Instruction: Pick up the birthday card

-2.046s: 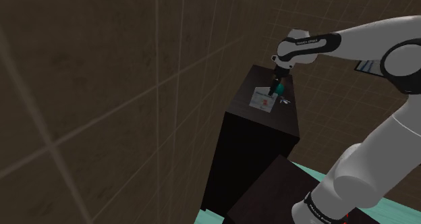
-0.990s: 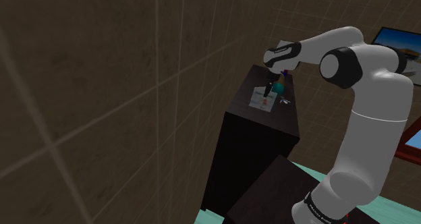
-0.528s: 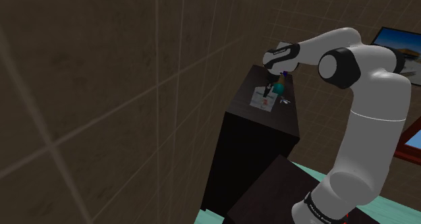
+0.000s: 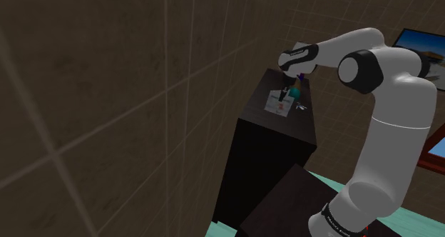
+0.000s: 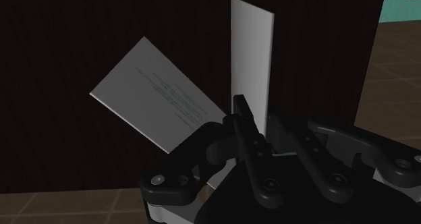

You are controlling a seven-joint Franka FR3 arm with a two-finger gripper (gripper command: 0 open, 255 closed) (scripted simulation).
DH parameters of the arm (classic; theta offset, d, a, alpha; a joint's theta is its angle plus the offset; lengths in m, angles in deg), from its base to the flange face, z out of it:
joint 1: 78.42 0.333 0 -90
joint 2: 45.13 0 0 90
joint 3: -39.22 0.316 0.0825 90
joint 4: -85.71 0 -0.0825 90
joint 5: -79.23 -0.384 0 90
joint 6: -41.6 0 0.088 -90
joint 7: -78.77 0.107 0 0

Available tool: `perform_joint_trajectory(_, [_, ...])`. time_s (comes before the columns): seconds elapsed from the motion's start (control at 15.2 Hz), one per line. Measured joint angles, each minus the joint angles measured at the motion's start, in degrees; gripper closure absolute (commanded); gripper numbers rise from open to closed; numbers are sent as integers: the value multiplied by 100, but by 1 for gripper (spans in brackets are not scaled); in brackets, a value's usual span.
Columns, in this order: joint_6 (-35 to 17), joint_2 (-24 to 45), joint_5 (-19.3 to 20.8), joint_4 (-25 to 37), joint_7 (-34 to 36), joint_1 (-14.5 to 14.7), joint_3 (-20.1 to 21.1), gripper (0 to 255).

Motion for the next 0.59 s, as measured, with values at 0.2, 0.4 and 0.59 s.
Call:
perform_joint_trajectory(0.2, [188,-98,69,106,46,24,-26,255])
perform_joint_trajectory(0.4, [393,-155,111,262,53,13,-51,255])
perform_joint_trajectory(0.59, [590,-206,151,418,88,23,-64,255])
